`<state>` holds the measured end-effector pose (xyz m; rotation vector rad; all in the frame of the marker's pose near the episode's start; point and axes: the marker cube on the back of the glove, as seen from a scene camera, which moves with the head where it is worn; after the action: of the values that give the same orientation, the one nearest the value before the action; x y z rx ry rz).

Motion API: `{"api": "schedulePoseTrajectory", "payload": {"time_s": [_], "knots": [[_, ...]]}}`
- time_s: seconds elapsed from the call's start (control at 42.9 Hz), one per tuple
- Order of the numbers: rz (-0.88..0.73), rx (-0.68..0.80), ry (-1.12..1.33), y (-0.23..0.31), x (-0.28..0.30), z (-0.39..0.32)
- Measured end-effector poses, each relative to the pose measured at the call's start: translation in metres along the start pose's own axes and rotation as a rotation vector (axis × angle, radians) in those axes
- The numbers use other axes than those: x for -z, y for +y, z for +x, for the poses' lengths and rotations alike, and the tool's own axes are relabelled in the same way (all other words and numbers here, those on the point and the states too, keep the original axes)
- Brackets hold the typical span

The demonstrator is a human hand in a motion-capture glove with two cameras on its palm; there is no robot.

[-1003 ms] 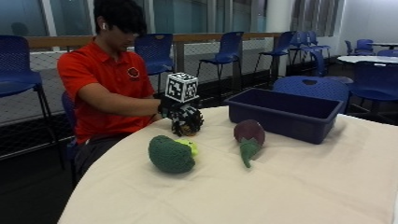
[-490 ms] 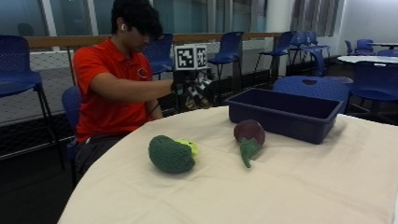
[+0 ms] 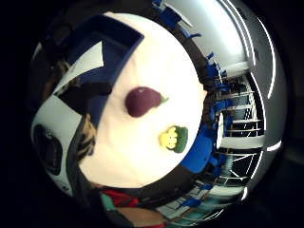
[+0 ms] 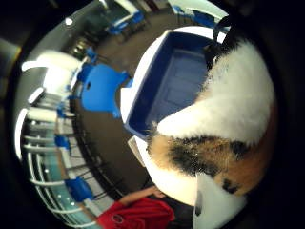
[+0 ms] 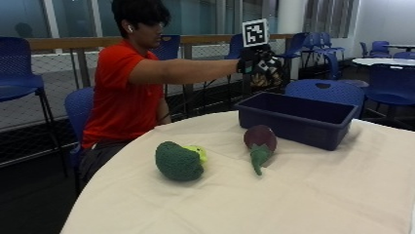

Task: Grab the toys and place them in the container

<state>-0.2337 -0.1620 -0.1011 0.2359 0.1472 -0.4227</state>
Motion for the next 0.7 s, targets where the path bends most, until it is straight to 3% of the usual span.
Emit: {"api": "schedulePoseTrajectory", "payload": {"time_s": [0.163,0.327,0.467,0.7], "knots": [[0.061,-0.034,-0.011,-0.047,0.002,-0.021],[0.049,-0.099,-0.027,-0.060,-0.023,-0.002],[-0.080,0.028,-0.099,-0.039,-0.045,0.011],[-0.116,-0.192,-0.124,0.033,-0.074,0.097]]}}
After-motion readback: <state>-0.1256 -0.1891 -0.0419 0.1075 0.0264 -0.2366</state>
